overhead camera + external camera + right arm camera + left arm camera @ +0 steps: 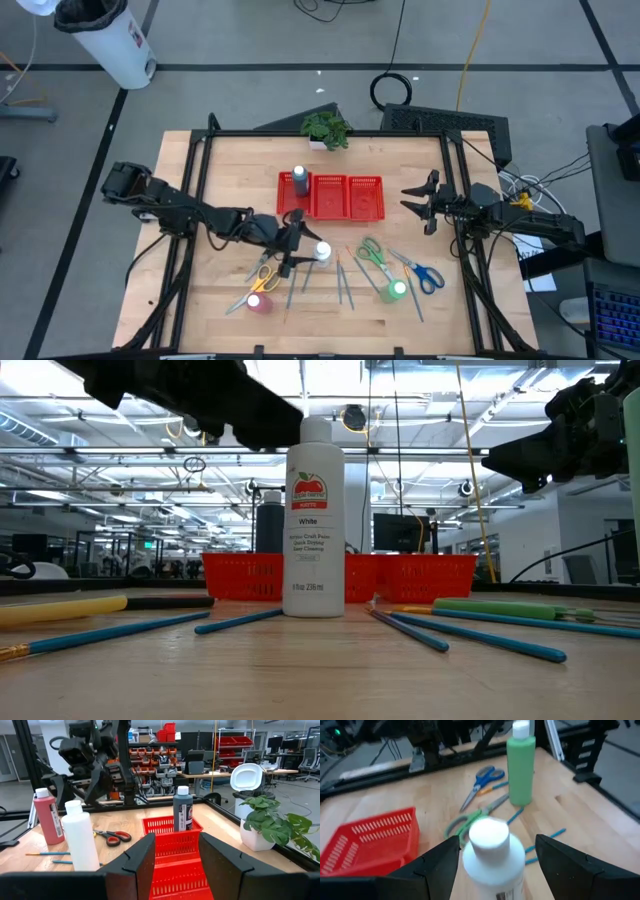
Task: Pick & Place Paint Supplies
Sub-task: Put the white paint bottle into the left red bin
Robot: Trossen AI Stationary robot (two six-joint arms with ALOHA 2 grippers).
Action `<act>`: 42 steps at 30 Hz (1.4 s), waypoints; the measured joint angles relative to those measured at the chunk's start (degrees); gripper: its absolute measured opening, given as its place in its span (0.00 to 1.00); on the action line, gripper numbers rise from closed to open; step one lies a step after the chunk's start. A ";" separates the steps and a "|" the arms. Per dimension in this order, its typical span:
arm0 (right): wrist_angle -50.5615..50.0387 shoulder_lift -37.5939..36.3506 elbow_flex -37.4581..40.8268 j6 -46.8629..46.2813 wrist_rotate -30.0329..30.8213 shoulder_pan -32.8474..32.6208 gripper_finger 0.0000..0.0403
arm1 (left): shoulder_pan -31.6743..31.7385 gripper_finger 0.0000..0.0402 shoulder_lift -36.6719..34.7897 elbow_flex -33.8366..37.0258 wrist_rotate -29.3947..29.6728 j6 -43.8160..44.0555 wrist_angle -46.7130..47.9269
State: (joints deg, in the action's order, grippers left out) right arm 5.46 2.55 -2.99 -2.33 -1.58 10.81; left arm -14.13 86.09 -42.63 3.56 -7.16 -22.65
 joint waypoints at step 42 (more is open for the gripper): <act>0.08 0.00 0.00 0.01 -0.02 0.00 0.35 | 0.89 0.67 6.04 -0.01 -3.58 -2.18 -7.13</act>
State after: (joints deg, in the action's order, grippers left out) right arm 5.55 2.55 -2.99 -2.33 -1.60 10.81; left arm -13.25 92.13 -42.64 -0.02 -9.34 -29.78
